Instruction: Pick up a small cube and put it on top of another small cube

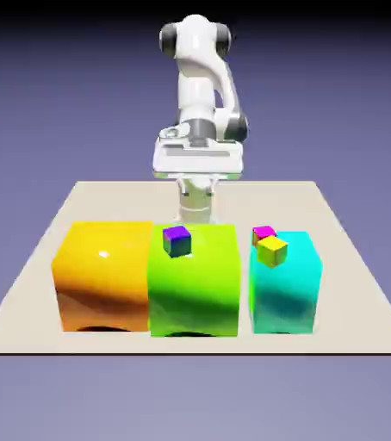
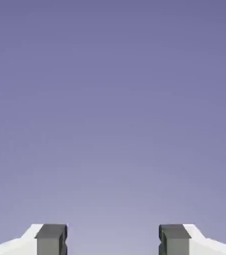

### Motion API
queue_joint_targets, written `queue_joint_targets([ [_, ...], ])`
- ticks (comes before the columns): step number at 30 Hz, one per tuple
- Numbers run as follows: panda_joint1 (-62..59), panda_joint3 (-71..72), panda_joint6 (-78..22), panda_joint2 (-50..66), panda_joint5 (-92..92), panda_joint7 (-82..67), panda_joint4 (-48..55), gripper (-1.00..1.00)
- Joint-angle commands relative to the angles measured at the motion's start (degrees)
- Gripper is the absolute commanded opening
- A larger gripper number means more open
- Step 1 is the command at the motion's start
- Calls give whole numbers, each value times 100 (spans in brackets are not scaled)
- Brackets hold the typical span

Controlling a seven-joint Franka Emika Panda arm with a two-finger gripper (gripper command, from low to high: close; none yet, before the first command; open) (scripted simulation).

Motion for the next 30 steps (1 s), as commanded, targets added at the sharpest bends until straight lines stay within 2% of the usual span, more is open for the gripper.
queue_joint_targets([
  [1, 16, -208, -50, -59, 42, -237, 17, 0],
  [30, 467, -6230, -1491, -1775, 1253, -7096, 518, 0],
])
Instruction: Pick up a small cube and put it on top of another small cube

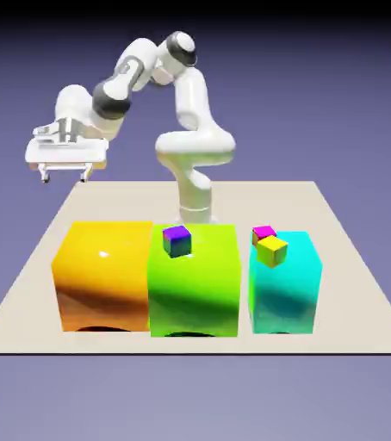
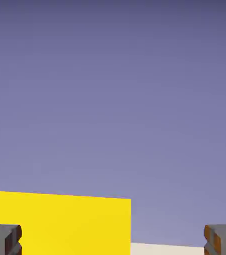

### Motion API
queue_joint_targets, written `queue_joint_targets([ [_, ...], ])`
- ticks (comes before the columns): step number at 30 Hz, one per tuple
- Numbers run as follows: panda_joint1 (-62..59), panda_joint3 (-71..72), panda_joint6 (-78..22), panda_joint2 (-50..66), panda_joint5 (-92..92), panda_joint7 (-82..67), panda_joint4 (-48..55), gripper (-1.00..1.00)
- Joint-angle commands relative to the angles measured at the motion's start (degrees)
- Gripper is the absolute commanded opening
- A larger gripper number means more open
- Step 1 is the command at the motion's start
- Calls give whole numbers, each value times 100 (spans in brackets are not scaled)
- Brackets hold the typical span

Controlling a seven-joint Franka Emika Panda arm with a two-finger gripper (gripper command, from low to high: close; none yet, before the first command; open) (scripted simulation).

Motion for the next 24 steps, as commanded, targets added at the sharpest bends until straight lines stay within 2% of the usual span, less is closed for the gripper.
queue_joint_targets([
  [1, 16, -208, -50, -59, 42, -237, 17, 0],
  [24, 374, -4984, -1193, -1420, 1002, -5677, 415, 0],
])
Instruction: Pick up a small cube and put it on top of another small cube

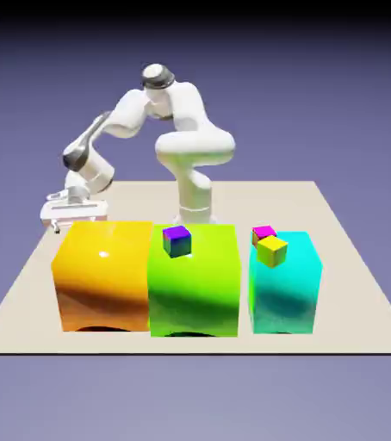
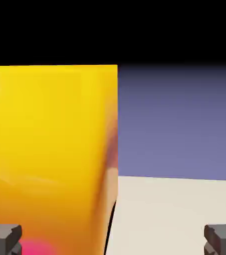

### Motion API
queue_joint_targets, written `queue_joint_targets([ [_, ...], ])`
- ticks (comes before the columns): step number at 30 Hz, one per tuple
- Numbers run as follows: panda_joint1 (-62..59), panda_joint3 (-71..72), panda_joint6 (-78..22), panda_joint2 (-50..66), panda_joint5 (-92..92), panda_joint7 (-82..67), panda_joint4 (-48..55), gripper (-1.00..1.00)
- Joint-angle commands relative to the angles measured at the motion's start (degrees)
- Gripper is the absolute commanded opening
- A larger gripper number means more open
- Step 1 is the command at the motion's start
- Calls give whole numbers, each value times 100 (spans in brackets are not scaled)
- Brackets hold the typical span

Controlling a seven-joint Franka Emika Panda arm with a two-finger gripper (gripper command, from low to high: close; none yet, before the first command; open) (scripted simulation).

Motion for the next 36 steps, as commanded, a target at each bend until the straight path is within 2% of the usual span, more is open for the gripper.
queue_joint_targets([
  [1, 16, -208, -50, -59, 42, -237, 17, 0],
  [7, 85, -1132, -271, -323, 228, -1290, 94, 0],
  [12, 767, -1316, 596, -1164, 328, -1555, 279, 0],
  [13, 767, -1316, 596, -1164, 328, -1555, 279, -100],
  [18, 95, -1135, -259, -335, 229, -1294, 97, -100],
  [30, 1578, 1123, -352, -707, 563, 205, 1270, -100],
  [36, 2196, 2078, 159, -981, -25, 1689, 295, -100],
])
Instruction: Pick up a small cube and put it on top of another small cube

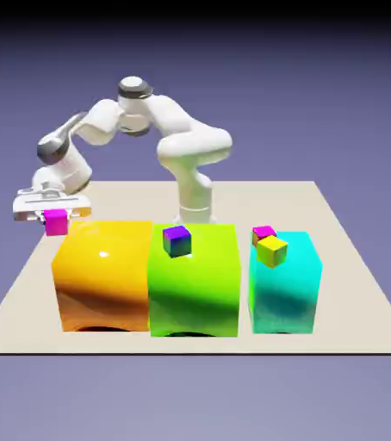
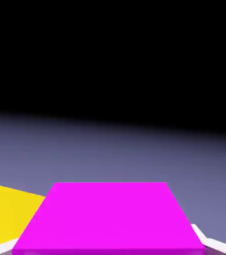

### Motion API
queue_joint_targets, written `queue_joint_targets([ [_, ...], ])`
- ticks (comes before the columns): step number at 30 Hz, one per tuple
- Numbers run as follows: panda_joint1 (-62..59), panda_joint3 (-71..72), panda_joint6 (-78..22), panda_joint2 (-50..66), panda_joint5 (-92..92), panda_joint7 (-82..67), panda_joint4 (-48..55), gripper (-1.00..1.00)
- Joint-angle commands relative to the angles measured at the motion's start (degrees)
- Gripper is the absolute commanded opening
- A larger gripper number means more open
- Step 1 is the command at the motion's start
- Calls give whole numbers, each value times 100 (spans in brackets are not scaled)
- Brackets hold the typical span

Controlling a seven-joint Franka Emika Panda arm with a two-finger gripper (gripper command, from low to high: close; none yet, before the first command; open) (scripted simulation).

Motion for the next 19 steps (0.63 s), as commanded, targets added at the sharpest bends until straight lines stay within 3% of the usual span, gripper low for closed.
queue_joint_targets([
  [1, 89, 138, 101, -44, -112, 247, -201, -100],
  [9, 740, 1221, 865, -362, -973, 2071, -1716, -100],
  [17, 2008, 702, 2028, -481, -991, 1739, -1643, -100],
  [18, 2008, 702, 2028, -481, -991, 1739, -1643, 100],
  [19, 2008, 702, 2028, -481, -991, 1739, -1643, 100],
])
